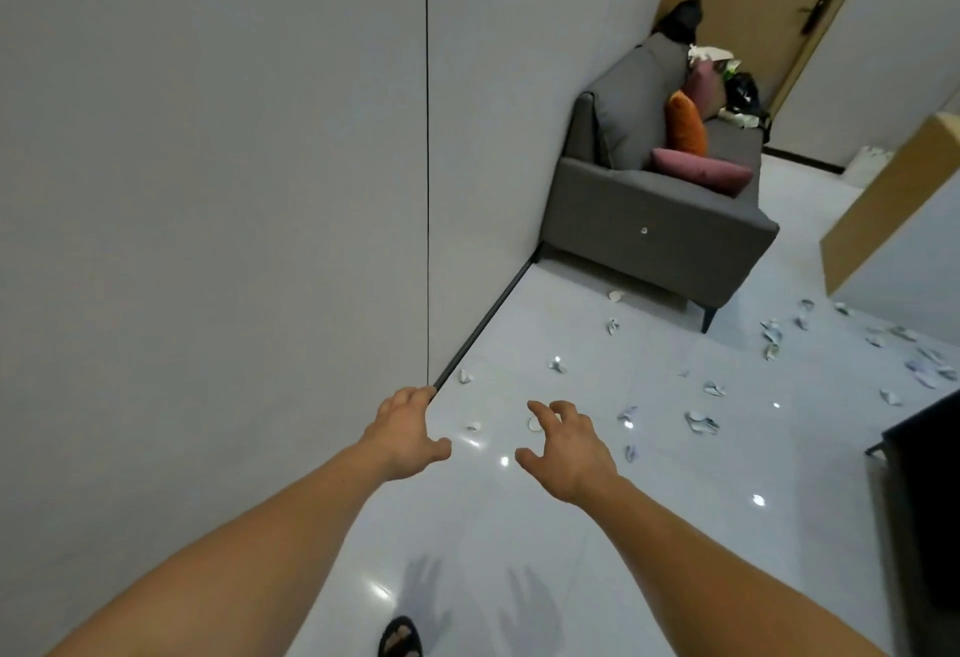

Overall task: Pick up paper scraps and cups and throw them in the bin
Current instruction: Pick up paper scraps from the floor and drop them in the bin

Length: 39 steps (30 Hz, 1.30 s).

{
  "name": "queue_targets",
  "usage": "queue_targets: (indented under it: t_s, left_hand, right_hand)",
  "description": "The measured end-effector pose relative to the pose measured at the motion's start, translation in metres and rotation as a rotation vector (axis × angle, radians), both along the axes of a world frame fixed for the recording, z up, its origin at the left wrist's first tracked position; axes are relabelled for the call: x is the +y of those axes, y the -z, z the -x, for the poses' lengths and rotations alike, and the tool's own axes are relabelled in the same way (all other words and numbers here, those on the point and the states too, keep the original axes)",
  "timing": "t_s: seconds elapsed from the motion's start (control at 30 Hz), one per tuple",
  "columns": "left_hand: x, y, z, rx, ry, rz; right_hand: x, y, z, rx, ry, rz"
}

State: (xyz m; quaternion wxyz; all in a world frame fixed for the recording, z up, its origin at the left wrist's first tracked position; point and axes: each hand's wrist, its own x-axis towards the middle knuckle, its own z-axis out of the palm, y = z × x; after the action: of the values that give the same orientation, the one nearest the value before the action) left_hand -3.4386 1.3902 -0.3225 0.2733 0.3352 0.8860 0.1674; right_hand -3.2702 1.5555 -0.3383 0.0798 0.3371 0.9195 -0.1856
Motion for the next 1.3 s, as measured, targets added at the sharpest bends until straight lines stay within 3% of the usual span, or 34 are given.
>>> queue_targets:
  t_s: [0.43,0.83,1.07,1.3]
  left_hand:
    - [0.155,0.009,0.139,-0.041,0.051,0.035]
    - [0.371,0.095,0.199,-0.174,-0.052,0.192]
    - [0.455,0.223,0.228,-0.269,-0.105,0.28]
    - [0.482,0.468,0.235,-0.381,-0.015,0.339]
  right_hand:
    - [0.145,0.007,0.125,-0.02,0.03,0.009]
    - [0.388,0.12,0.202,-0.149,-0.036,0.179]
    - [0.473,0.254,0.228,-0.306,-0.051,0.276]
    - [0.49,0.496,0.246,-0.42,-0.015,0.366]
